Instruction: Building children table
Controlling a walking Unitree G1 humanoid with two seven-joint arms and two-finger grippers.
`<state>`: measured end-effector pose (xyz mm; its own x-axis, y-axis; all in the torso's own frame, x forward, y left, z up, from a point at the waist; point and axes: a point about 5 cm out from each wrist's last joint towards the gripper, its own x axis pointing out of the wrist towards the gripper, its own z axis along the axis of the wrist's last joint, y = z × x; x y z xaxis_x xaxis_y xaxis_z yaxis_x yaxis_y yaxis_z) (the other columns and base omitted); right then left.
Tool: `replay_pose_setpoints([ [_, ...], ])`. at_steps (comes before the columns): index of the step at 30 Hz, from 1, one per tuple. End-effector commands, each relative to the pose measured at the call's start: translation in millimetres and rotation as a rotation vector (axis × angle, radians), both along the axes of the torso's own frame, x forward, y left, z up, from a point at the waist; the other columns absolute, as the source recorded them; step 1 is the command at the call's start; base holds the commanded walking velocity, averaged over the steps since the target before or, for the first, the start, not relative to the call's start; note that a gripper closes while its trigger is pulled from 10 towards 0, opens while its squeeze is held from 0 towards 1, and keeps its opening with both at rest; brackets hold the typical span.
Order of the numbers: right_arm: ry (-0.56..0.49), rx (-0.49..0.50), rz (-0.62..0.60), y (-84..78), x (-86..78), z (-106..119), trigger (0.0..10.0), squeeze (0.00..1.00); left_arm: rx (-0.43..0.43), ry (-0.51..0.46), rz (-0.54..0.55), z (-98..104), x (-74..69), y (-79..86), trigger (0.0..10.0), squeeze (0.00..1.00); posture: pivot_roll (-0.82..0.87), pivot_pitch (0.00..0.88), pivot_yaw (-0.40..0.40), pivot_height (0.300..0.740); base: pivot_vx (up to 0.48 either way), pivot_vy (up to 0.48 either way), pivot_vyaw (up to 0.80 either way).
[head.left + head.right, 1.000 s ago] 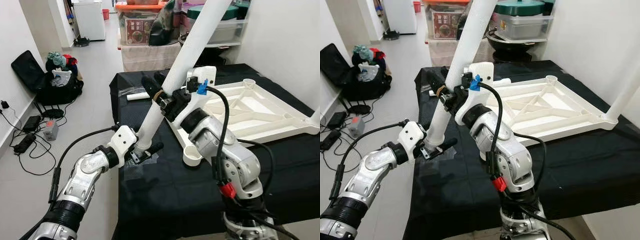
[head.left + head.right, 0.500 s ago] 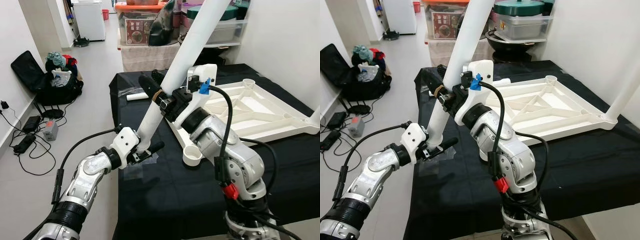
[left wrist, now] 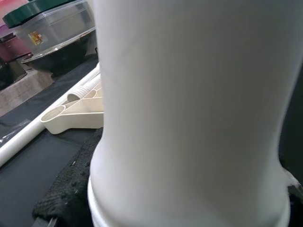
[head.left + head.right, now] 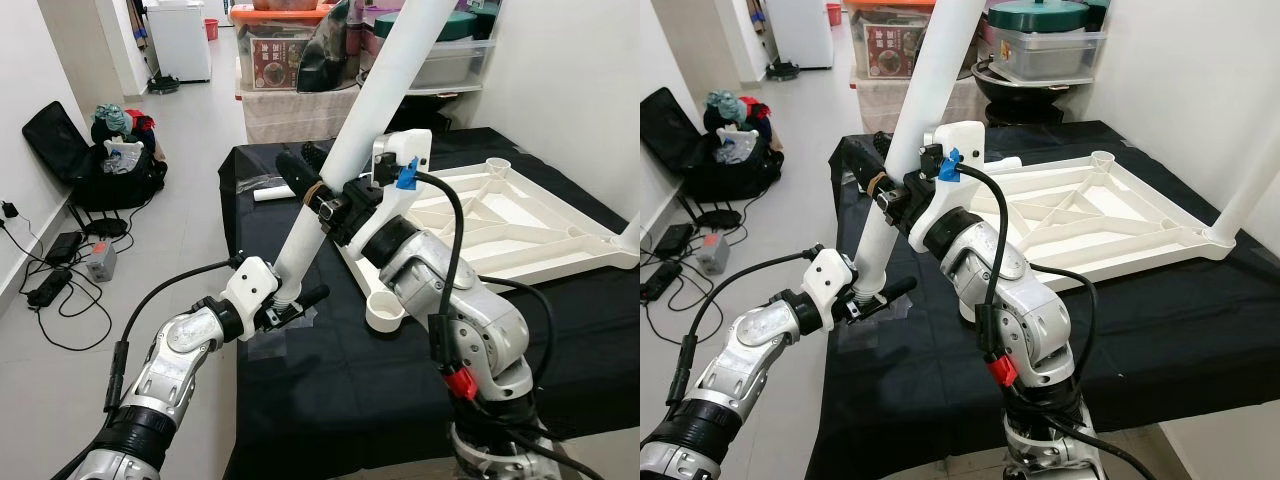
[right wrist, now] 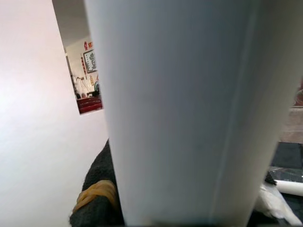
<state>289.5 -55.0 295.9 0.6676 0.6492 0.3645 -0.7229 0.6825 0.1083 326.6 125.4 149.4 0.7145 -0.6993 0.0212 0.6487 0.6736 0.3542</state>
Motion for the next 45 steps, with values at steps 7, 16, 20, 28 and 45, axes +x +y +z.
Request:
replay_pose_setpoints([
  [7, 0.052, 0.020, 0.020, 2.8, -0.6, -9.6, 10.0, 1.00, 0.006, -0.004, -0.009, -0.8, -0.8, -3.0, 10.0, 0.00, 0.02, 0.000, -0.038, 0.740, 0.000, 0.000, 0.00],
  [16, 0.081, 0.050, -0.020, -0.7, 1.0, -21.7, 10.0, 0.00, -0.008, -0.005, -0.090, 2.8, -4.6, -13.4, 10.0, 0.00, 0.01, 0.000, -0.019, 0.740, 0.000, 0.000, 0.00],
  [20, 0.098, 0.061, -0.036, -2.3, 2.5, -31.1, 10.0, 0.00, -0.015, -0.011, -0.123, 6.6, -4.8, -18.8, 10.0, 0.00, 0.01, 0.000, -0.015, 0.740, 0.000, 0.000, 0.00],
  [28, 0.147, 0.094, -0.052, -1.6, 4.1, -42.8, 10.0, 0.00, -0.020, -0.011, -0.145, 7.6, -5.1, -24.9, 10.0, 0.00, 0.01, 0.000, -0.004, 0.740, 0.000, 0.000, 0.00],
  [45, 0.136, 0.109, -0.069, -4.3, 0.6, -51.7, 0.0, 0.00, -0.020, 0.008, -0.160, 2.1, -5.3, -26.9, 10.0, 0.00, -0.14, 0.000, 0.062, 0.740, 0.000, 0.000, 0.00],
])
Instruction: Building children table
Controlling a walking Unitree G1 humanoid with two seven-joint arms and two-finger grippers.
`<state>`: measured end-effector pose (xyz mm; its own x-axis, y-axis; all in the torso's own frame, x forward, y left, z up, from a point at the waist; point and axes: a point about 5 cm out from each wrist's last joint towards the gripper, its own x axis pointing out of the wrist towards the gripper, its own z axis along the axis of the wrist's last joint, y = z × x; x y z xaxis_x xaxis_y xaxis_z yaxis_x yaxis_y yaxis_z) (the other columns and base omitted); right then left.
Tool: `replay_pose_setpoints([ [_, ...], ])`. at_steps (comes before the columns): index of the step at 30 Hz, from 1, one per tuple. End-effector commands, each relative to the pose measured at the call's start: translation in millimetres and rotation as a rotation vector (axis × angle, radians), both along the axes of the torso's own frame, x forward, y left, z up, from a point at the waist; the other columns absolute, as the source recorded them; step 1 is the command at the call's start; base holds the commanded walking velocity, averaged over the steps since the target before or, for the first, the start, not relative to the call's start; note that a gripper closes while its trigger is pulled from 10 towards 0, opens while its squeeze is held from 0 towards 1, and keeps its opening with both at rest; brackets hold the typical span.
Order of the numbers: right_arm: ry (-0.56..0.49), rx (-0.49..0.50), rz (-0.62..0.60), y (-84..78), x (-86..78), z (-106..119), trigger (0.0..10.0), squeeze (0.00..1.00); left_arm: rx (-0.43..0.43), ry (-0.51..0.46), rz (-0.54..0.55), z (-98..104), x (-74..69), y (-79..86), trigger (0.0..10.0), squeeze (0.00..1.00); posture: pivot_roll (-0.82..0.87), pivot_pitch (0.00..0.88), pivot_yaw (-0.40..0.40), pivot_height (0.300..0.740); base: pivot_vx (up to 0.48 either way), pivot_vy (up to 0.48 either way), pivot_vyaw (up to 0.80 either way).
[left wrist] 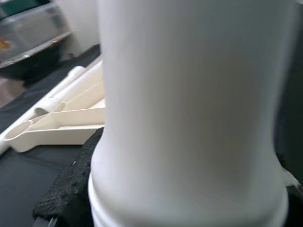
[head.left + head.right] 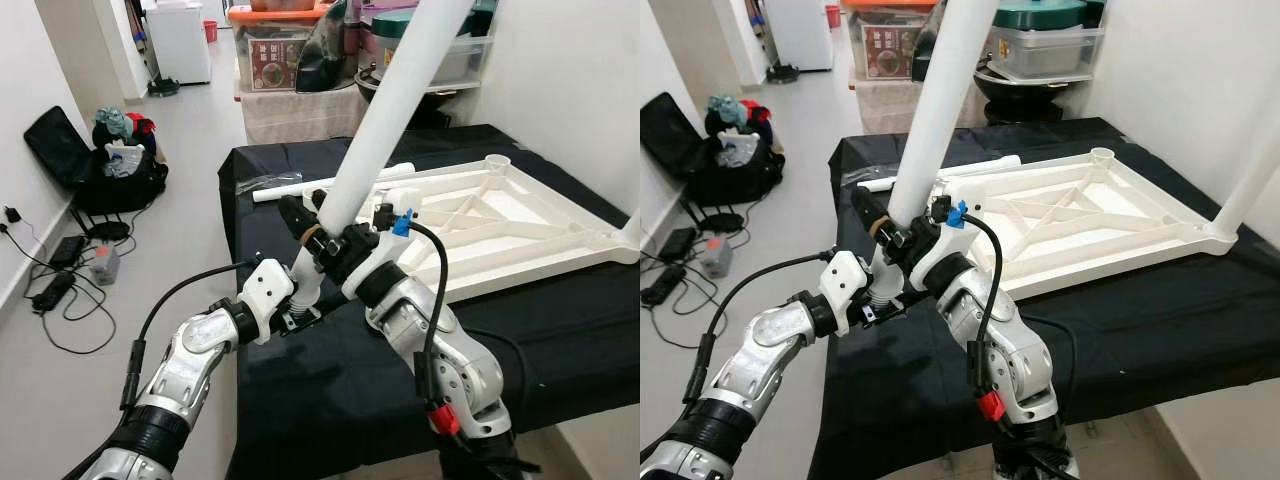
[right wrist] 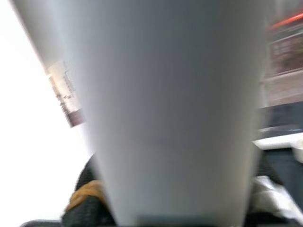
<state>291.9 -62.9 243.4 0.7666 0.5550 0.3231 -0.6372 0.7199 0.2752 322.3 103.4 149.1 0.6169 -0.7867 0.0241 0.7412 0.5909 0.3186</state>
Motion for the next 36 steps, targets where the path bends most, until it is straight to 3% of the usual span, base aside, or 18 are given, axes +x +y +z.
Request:
replay_pose_setpoints([
  [1, -0.021, 0.011, 0.004, 2.3, -3.1, 2.2, 0.0, 0.00, 0.010, -0.017, -0.033, 2.1, 0.4, -4.7, 10.0, 0.00, -0.15, 0.000, 0.074, 0.740, 0.000, 0.000, 0.00],
  [14, -0.031, 0.020, 0.003, 3.0, -4.9, 0.7, 0.0, 0.00, 0.013, -0.037, -0.030, 4.5, 2.9, -1.8, 10.0, 0.02, -0.15, 0.000, 0.086, 0.740, 0.000, 0.000, 0.00],
  [15, -0.033, 0.019, 0.006, 3.2, -4.6, 0.7, 0.0, 0.00, 0.000, -0.043, -0.033, 5.2, 1.8, -0.5, 10.0, 0.56, -0.13, 0.000, 0.073, 0.740, 0.000, 0.000, 0.00],
  [16, -0.034, 0.016, 0.010, 3.4, -3.8, 0.6, 0.0, 0.00, -0.046, -0.046, -0.044, 8.4, -0.8, 1.8, 10.0, 1.00, -0.12, 0.000, 0.061, 0.740, 0.000, 0.000, 0.00],
  [28, -0.031, -0.002, 0.004, -0.9, 1.0, -1.3, 0.0, 0.00, -0.135, -0.081, 0.003, 19.3, -2.1, 14.8, 10.0, 1.00, -0.07, 0.000, 0.004, 0.740, 0.000, 0.000, 0.00],
  [36, -0.051, -0.040, -0.143, -26.3, 17.8, 3.3, 0.0, 0.00, -0.201, -0.102, 0.053, 30.3, -1.2, 25.2, 10.0, 1.00, -0.04, 0.000, -0.021, 0.740, 0.000, 0.000, 0.00],
])
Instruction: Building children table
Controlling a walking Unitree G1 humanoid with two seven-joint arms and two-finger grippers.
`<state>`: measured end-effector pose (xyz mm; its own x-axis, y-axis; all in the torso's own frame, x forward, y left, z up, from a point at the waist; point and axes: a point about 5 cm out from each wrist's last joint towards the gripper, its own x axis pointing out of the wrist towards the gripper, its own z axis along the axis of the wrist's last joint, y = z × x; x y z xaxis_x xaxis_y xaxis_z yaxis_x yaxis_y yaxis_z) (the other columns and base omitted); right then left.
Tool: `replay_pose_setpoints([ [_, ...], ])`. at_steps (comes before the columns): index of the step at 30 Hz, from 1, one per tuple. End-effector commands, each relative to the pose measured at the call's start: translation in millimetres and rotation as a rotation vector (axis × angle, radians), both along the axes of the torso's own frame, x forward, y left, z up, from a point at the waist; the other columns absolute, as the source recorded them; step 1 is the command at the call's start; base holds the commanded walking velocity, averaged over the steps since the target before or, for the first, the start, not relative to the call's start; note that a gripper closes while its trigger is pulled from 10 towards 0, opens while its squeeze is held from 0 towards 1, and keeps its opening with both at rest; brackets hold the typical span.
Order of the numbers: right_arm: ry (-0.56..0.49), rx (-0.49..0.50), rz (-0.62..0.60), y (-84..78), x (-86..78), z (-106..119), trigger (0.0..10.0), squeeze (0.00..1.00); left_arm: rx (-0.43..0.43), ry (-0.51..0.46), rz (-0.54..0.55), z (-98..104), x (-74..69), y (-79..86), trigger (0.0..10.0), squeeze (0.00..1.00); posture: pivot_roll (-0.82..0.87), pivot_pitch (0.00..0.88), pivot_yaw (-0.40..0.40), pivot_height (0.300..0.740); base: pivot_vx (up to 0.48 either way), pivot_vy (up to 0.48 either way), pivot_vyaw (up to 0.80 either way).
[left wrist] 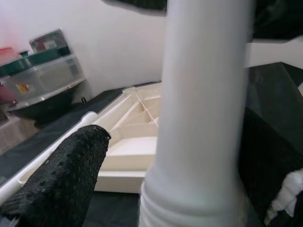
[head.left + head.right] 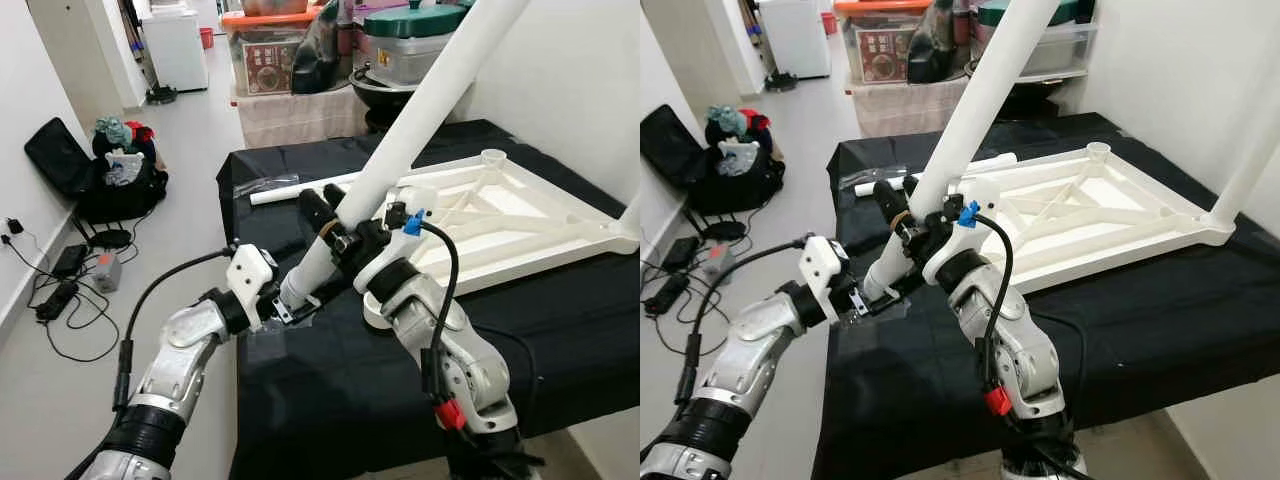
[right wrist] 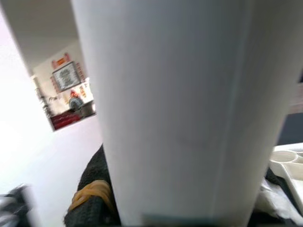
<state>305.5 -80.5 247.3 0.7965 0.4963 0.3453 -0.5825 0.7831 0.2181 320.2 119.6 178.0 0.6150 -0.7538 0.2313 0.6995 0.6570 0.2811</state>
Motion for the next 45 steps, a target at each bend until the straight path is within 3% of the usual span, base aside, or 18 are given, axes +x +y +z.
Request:
replay_pose_setpoints([
  [1, -0.005, -0.006, -0.099, -17.8, 8.8, 1.0, 0.0, 0.00, -0.021, 0.007, 0.036, 2.0, 0.3, 9.3, 10.0, 1.00, -0.03, 0.000, -0.025, 0.740, 0.000, 0.000, 0.00],
  [2, -0.005, -0.006, -0.099, -17.8, 8.8, 1.0, 0.0, 0.00, -0.021, 0.007, 0.036, 2.0, 0.3, 9.3, 10.0, 1.00, -0.03, 0.000, -0.025, 0.740, 0.000, 0.000, 0.00],
  [5, -0.015, -0.001, -0.219, -41.4, 17.9, 5.1, 0.0, 0.00, -0.005, 0.005, 0.047, 2.2, -1.0, 9.2, 10.0, 1.00, 0.00, 0.000, -0.035, 0.740, 0.000, 0.000, 0.00],
  [13, 0.000, 0.012, -0.335, -60.5, 25.5, 6.9, 0.0, 0.00, 0.013, 0.018, 0.085, -4.5, -2.2, 7.8, 10.0, 1.00, 0.01, 0.000, -0.048, 0.740, 0.000, 0.000, 0.00],
  [15, 0.016, 0.005, -0.345, -62.4, 26.6, 6.1, 0.0, 0.00, 0.033, 0.039, 0.112, -11.9, -4.1, 8.8, 10.0, 0.44, 0.02, 0.000, -0.050, 0.740, 0.000, 0.000, 0.00],
  [16, 0.025, -0.004, -0.341, -62.1, 27.0, 5.1, 0.0, 0.00, 0.039, 0.047, 0.126, -14.5, -4.7, 9.9, 10.0, 0.27, 0.02, 0.000, -0.050, 0.740, 0.000, 0.000, 0.00],
  [17, 0.025, -0.004, -0.341, -62.1, 27.0, 5.1, 0.0, 0.00, 0.039, 0.047, 0.126, -14.5, -4.7, 9.9, 10.0, 0.27, 0.02, 0.000, -0.050, 0.740, 0.000, 0.000, 0.00],
  [18, 0.037, -0.019, -0.332, -61.1, 27.4, 3.5, 8.3, 0.00, 0.043, 0.055, 0.142, -16.5, -5.0, 11.6, 10.0, 0.03, 0.02, 0.000, -0.050, 0.740, 0.000, 0.000, 0.00],
  [19, 0.055, -0.055, -0.345, -61.2, 28.3, 0.9, 10.0, 0.00, 0.045, 0.060, 0.155, -17.7, -4.6, 13.1, 10.0, 0.00, 0.02, 0.000, -0.050, 0.740, 0.000, 0.000, 0.00],
  [22, 0.068, -0.080, -0.356, -61.4, 29.0, -1.0, 10.0, 0.00, 0.047, 0.063, 0.164, -18.4, -4.6, 14.3, 10.0, 0.00, 0.02, 0.000, -0.050, 0.740, 0.000, 0.000, 0.00],
  [25, 0.154, -0.162, -0.432, -66.8, 33.7, -13.4, 10.0, 0.00, 0.054, 0.072, 0.191, -21.2, -4.6, 16.3, 10.0, 0.00, 0.02, 0.000, -0.053, 0.740, 0.000, 0.000, 0.00],
  [32, 0.244, -0.221, -0.573, -77.7, 35.6, -23.8, 10.0, 0.00, 0.048, 0.087, 0.237, -25.5, -5.7, 16.7, 10.0, 0.00, 0.02, 0.000, -0.056, 0.740, 0.000, 0.000, 0.00],
  [41, 0.277, -0.203, -0.615, -79.0, 35.0, -22.3, 10.0, 0.00, 0.050, 0.106, 0.278, -32.0, -8.9, 20.5, 10.0, 0.00, 0.02, 0.000, -0.056, 0.740, 0.000, 0.000, 0.00],
  [45, 0.256, -0.118, -0.611, -77.3, 35.4, -16.5, 10.0, 0.00, 0.053, 0.108, 0.285, -32.7, -8.2, 19.9, 10.0, 0.00, 0.02, 0.000, -0.057, 0.740, 0.000, 0.000, 0.00],
])
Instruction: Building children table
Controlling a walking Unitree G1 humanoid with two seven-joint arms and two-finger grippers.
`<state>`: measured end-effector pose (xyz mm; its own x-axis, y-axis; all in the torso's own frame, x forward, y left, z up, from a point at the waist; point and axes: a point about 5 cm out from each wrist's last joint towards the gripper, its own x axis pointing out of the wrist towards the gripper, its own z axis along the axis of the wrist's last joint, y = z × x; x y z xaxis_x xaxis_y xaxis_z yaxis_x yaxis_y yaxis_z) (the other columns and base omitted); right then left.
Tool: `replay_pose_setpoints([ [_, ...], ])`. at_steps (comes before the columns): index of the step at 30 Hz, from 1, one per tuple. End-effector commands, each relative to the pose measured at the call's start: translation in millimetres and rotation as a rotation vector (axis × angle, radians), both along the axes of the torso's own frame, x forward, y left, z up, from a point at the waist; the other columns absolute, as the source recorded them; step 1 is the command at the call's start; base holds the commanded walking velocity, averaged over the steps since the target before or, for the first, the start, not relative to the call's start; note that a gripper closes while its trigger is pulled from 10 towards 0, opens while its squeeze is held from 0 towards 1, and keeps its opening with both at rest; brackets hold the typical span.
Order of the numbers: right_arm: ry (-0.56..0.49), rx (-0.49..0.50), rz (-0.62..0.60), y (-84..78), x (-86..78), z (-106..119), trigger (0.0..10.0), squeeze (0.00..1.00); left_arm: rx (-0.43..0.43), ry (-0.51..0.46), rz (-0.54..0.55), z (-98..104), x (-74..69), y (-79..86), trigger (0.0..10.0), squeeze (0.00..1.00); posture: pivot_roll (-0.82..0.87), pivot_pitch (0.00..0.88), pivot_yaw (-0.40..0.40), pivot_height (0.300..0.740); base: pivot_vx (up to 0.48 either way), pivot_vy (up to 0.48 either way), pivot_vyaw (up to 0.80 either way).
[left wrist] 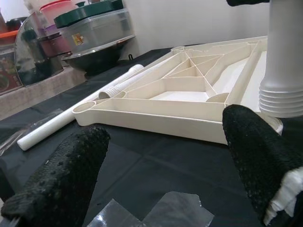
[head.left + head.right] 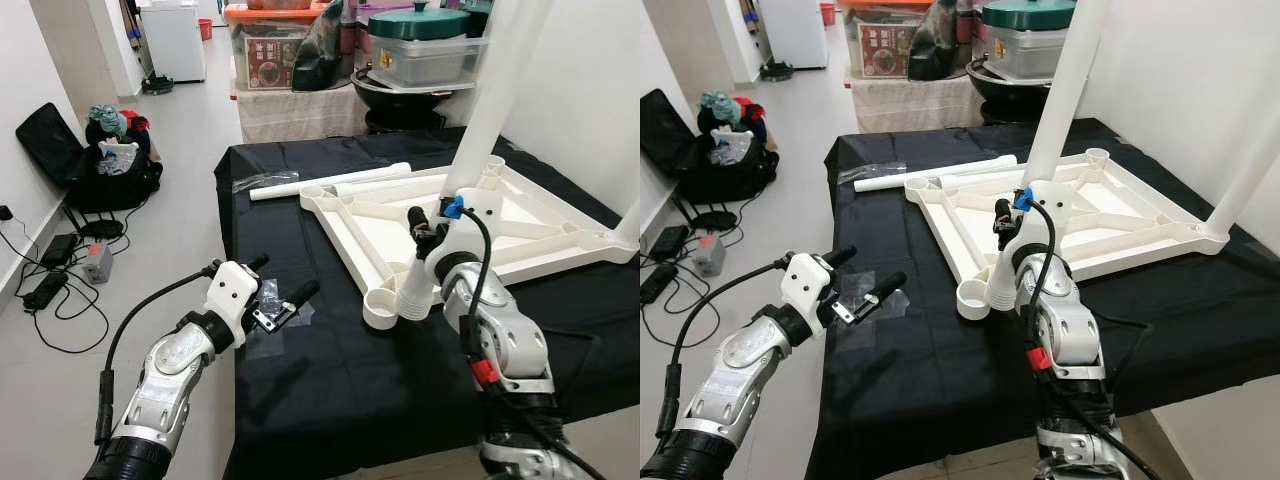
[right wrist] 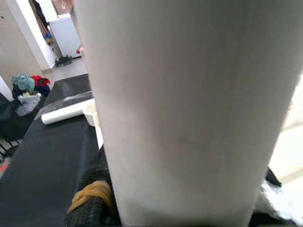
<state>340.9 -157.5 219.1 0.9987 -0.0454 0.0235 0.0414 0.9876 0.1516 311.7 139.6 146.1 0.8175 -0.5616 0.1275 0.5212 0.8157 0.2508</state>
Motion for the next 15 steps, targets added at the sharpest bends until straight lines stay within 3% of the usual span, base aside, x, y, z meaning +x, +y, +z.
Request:
replay_pose_setpoints([
  [1, -0.097, 0.064, 0.003, -0.4, 0.4, 14.4, 10.0, 0.00, 0.011, 0.006, 0.009, -1.4, 0.2, -0.7, 10.0, 0.00, 0.02, 0.000, -0.057, 0.740, 0.000, 0.000, 0.00],
  [5, -0.162, 0.096, -0.003, -0.3, -0.3, 18.7, 10.0, 0.00, 0.010, 0.010, 0.010, -2.1, -0.6, -1.7, 10.0, 0.00, 0.02, 0.000, -0.057, 0.740, 0.000, 0.000, 0.00],
  [15, -0.330, 0.013, 0.131, 12.1, -13.8, 21.4, 10.0, 0.00, 0.006, 0.018, 0.010, -4.2, -2.3, -6.2, 10.0, 0.00, 0.03, 0.000, -0.059, 0.740, 0.000, 0.000, 0.00],
])
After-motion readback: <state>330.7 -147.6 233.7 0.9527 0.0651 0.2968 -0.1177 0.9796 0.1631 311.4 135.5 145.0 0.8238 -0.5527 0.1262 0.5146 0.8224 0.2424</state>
